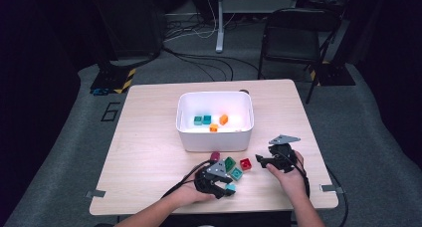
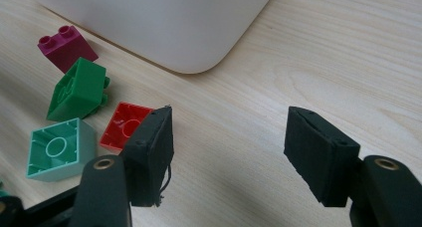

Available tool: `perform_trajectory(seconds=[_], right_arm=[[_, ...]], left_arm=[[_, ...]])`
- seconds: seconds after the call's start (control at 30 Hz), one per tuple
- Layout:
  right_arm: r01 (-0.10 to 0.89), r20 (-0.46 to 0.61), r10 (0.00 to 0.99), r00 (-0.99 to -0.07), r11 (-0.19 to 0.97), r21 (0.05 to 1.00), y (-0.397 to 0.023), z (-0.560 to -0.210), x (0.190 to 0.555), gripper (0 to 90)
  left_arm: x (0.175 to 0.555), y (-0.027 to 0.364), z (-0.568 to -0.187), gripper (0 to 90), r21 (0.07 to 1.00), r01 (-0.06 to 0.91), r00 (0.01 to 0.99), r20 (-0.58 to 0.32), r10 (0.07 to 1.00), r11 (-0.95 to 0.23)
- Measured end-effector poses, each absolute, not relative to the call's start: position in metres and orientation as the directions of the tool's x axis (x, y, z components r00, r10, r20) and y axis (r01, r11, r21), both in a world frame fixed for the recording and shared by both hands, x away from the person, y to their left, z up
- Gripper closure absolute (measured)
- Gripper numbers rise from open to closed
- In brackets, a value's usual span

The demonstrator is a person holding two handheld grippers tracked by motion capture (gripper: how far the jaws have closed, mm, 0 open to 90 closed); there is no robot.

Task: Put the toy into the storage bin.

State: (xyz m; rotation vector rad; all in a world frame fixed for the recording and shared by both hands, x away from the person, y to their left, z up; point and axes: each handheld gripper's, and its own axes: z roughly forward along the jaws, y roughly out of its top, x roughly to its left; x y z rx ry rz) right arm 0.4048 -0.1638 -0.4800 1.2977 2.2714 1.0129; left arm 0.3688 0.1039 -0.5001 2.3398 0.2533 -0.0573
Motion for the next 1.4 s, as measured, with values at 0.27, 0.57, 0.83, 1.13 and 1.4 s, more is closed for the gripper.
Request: perform_trajectory(seconds=[0.27,0.57,0.83,1.13,1.4], right_arm=[[0.607,0.056,0.846,-0.531,0.334,0.721,-0.164,-0.480,0.405,35.2],[0.611,0.060,0.848,-0.527,0.329,0.720,-0.164,-0.480,0.405,35.2],[0.602,0.050,0.843,-0.535,0.339,0.723,-0.164,-0.480,0.405,35.2],[0.604,0.052,0.844,-0.534,0.338,0.721,-0.164,-0.480,0.405,35.2],[0.608,0.056,0.846,-0.531,0.334,0.720,-0.163,-0.480,0.405,35.2]], left_arm=[[0.367,0.101,-0.508,63.4,0.682,0.191,0.981,-0.108,0.161,-0.706],[0.365,0.100,-0.507,66.9,0.678,0.187,0.981,-0.098,0.165,-0.711],[0.366,0.103,-0.498,67.1,0.689,0.197,0.979,-0.104,0.174,-0.697],[0.369,0.108,-0.485,67.1,0.702,0.205,0.977,-0.103,0.188,-0.682],[0.375,0.116,-0.467,67.1,0.706,0.225,0.972,-0.118,0.203,-0.672]])
